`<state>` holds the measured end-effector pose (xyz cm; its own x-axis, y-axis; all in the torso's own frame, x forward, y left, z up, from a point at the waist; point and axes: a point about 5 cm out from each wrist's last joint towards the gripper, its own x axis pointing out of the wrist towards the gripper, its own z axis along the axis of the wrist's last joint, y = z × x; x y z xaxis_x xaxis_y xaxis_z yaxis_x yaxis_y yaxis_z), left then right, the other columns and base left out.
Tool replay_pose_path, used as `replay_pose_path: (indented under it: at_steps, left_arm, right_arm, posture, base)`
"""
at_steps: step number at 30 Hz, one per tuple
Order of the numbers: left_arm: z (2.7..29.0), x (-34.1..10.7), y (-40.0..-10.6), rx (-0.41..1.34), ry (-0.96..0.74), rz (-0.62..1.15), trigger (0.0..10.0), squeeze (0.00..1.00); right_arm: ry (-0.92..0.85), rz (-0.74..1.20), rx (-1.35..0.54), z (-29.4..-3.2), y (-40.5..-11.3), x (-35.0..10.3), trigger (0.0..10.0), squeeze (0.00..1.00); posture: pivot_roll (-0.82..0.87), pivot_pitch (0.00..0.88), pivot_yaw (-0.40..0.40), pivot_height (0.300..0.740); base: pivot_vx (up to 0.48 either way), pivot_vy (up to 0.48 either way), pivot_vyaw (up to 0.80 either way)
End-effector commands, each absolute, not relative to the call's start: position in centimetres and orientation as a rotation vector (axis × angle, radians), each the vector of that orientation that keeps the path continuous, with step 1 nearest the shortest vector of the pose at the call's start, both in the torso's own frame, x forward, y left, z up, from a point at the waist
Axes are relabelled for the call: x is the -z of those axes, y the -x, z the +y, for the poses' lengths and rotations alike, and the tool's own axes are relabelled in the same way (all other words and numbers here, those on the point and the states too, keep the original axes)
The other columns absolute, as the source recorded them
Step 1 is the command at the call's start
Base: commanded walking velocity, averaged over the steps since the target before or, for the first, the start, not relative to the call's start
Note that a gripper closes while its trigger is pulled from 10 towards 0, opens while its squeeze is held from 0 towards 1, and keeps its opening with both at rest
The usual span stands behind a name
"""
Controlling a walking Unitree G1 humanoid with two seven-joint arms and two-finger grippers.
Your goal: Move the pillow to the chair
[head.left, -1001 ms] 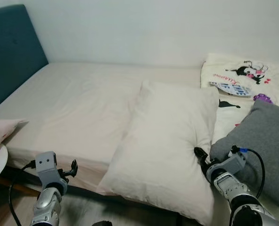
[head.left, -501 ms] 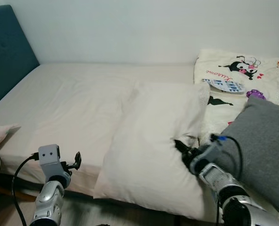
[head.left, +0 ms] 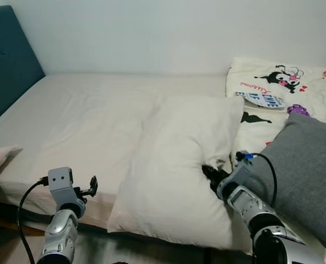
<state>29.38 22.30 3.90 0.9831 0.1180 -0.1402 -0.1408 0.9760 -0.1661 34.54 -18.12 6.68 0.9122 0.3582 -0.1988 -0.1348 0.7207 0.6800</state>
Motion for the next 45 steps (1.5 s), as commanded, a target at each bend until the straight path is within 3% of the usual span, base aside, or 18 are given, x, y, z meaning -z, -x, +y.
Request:
replay_pose_path:
  at_steps: [1, 5, 11, 19, 28, 37, 39, 45]
  left_arm:
    - [22.3, -3.8, -29.4, -0.145, 0.187, 0.147, 10.0, 0.0]
    - [21.5, -3.7, -29.8, -0.147, 0.208, 0.168, 10.0, 0.0]
    - [21.0, -3.5, -30.2, -0.155, 0.225, 0.21, 10.0, 0.0]
    - [22.0, -4.9, -31.1, -0.192, 0.216, 0.162, 10.0, 0.0]
    - [22.8, -4.7, -30.8, -0.234, 0.199, 0.172, 10.0, 0.0]
    - [23.0, -1.1, -28.4, -0.257, 0.158, 0.332, 10.0, 0.0]
    - [23.6, 1.2, -26.3, -0.304, 0.169, 0.451, 10.0, 0.0]
    - [24.0, 2.3, -25.0, -0.354, 0.23, 0.5, 10.0, 0.0]
  right_arm:
    - [-0.731, 0.281, -0.391, -16.3, -35.1, -7.8, 0.0, 0.0]
    - [-0.812, 0.12, -0.516, -15.9, -36.3, -11.3, 0.0, 0.0]
    - [-0.816, -0.043, -0.56, -16.5, -37.6, -15.6, 0.0, 0.0]
    - [-0.77, -0.201, -0.666, -16.5, -38.0, -20.5, 0.0, 0.0]
    - [-0.754, -0.213, -0.669, -16.3, -37.9, -21.2, 0.0, 0.0]
    - [-0.72, -0.177, -0.698, -15.1, -37.4, -20.5, 0.0, 0.0]
    - [-0.717, -0.137, -0.734, -13.7, -37.1, -19.7, 0.0, 0.0]
    - [-0.718, -0.107, -0.752, -12.8, -36.8, -19.0, 0.0, 0.0]
  posture:
    - [0.1, 0.0, 0.072, 0.57]
    - [0.1, 0.0, 0.068, 0.585]
    - [0.09, 0.0, 0.064, 0.604]
    - [0.09, 0.0, 0.054, 0.638]
    - [0.09, 0.0, 0.054, 0.668]
    - [0.09, 0.0, 0.053, 0.716]
    - [0.09, 0.0, 0.05, 0.736]
    - [0.1, 0.0, 0.047, 0.74]
  base:
    - [0.0, 0.0, 0.0]
    - [0.0, 0.0, 0.0]
    - [-0.282, 0.0, 0.0]
    - [-0.48, 0.0, 0.0]
    - [-0.256, 0.0, 0.0]
    - [0.0, 0.0, 0.0]
    - [0.0, 0.0, 0.0]
    - [0.0, 0.0, 0.0]
